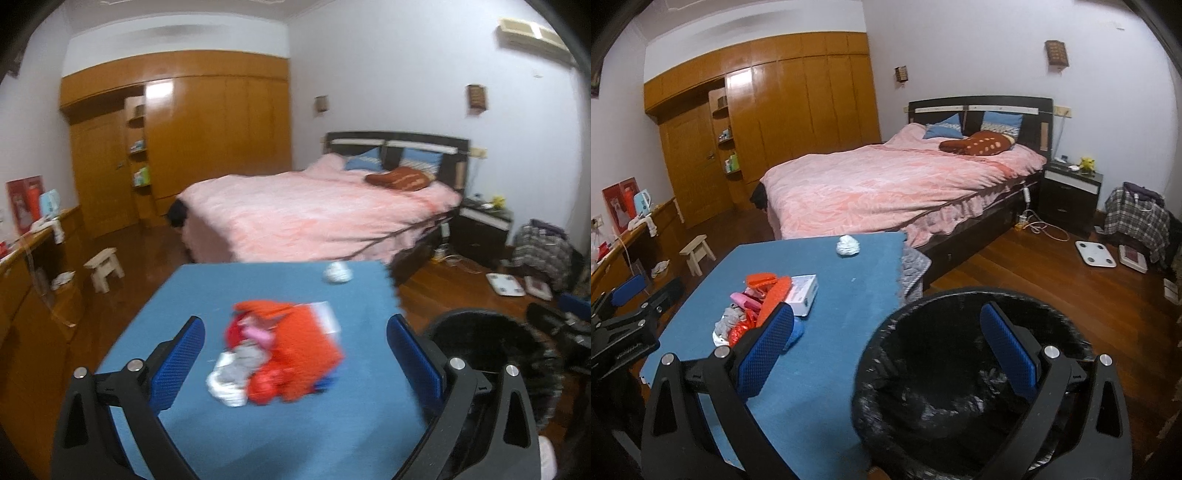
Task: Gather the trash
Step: 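Grasp the grey cloth with the left tool while the right tool grasps the orange mesh bag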
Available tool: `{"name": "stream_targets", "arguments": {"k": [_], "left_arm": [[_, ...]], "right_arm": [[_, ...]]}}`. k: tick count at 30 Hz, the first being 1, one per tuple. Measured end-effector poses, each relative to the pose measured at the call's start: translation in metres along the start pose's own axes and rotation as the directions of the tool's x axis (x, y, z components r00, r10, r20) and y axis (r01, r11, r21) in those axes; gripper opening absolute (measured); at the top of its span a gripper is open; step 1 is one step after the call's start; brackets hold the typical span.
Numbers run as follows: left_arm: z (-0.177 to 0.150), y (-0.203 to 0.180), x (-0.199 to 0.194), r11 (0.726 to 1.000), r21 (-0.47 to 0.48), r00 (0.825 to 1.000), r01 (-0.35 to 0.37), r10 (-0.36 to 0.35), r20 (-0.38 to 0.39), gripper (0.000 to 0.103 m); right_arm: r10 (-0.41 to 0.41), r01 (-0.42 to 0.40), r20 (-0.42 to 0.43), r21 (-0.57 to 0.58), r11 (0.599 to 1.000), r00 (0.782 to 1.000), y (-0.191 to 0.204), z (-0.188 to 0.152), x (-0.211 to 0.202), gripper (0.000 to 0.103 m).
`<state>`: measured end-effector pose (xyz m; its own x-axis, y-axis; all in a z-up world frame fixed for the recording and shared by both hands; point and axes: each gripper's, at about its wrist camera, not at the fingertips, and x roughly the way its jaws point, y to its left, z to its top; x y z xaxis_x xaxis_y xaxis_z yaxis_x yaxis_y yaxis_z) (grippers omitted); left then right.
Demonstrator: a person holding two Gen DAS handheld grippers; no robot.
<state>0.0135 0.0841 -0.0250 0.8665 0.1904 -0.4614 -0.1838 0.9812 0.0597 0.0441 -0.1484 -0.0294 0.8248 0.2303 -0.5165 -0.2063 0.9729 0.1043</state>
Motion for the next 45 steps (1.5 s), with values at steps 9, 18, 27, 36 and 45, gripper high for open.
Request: {"name": "stream_targets", "arguments": {"k": [9, 18, 27, 36, 45], "left_arm": [[-0.027, 0.061, 0.039, 0.987, -0.034, 0.986, -0.159, 0.157, -0.053, 0.097], [-0.047, 0.092, 0.065, 0.982, -0.058, 0.98, -0.18, 0.173, -0.098, 0.093], [-0.054, 0.108, 0.084, 0.986, -0.073, 0.981, -0.153, 0.143, -0.128, 0.081], [-0.058, 0.097, 0.106, 0.994, -0.064, 0.985, -0.086, 0.076, -0.153, 0.077], [-0.056, 0.072, 0.134, 1.0, -0.024, 0.984, 0.009, -0.013, -0.179, 0.06]], "right_arm": [[0.058, -0.059, -0.035, -0.046, 0.997, 0.998, 0.049, -0.008, 0.067, 0.098], [0.136, -0.15, -0.124, -0.115, 0.982, 0.983, 0.112, -0.025, 0.13, 0.092], [0.184, -0.216, -0.242, -0.116, 0.969, 0.953, 0.14, -0.04, 0.178, 0.068], [0.304, -0.346, -0.308, -0.092, 0.934, 0.902, 0.147, -0.046, 0.186, 0.018], [0.322, -0.356, -0.298, -0.066, 0.932, 0.898, 0.137, -0.04, 0.184, 0.016]]}}
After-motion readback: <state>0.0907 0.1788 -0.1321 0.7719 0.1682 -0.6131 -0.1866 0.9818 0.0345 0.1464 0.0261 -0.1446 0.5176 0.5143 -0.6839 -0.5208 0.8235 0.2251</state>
